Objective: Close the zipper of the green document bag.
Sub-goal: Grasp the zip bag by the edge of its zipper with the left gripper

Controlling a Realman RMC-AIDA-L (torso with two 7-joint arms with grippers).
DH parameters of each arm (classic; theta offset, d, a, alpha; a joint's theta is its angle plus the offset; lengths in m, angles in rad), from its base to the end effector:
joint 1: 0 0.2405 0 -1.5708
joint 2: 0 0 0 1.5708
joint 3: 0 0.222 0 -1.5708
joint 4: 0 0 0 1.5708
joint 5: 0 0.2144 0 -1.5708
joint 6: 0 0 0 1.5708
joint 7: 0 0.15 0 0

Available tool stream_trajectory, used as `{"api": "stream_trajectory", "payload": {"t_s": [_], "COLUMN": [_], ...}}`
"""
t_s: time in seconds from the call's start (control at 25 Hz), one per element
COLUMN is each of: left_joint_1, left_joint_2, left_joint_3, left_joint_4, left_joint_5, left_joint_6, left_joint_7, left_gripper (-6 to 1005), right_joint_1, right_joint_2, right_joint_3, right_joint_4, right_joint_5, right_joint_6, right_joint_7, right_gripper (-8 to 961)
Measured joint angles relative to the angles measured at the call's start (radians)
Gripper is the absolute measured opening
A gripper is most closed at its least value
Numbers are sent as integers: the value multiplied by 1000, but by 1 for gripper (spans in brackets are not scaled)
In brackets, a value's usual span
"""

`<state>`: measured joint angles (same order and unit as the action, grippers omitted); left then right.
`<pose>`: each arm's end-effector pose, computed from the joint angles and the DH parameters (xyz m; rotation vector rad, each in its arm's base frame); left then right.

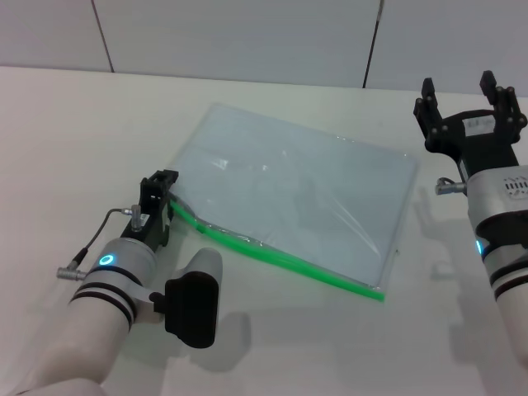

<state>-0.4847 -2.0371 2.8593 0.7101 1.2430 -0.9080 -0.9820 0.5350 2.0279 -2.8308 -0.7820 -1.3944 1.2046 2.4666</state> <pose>-0.2536 0.3089 -0.0939 -1.7908 0.6672 0.6946 0.1919 0.3273 -0.0578 -1.5748 0.4239 0.6004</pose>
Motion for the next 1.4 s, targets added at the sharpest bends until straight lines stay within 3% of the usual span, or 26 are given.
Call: {"api": "stream_trajectory", "payload": {"t_s": [0.24, 0.56, 0.76, 1.4], "left_joint_1": [0, 0, 0, 1], "left_joint_2": [0, 0, 0, 2], "left_joint_3": [0, 0, 0, -1], "left_joint_4": [0, 1, 5, 9], "left_joint_5": [4, 6, 23, 87], "left_joint_6": [1, -10, -43, -108], "left_joint_7": [3, 11, 11, -112], "left_gripper": [421, 260, 88, 53], "right_joint_1": [1, 1, 2, 0], "right_joint_2": [0, 0, 0, -1], "right_joint_3": [-13, -19, -23, -47], "right_joint_4": [1, 0, 1, -25], "right_joint_5": [0, 0, 0, -68], "right_joint_6": [6, 7, 7, -33], "right_joint_7": [0, 0, 0, -53], "right_gripper": [755, 755, 755, 755]}}
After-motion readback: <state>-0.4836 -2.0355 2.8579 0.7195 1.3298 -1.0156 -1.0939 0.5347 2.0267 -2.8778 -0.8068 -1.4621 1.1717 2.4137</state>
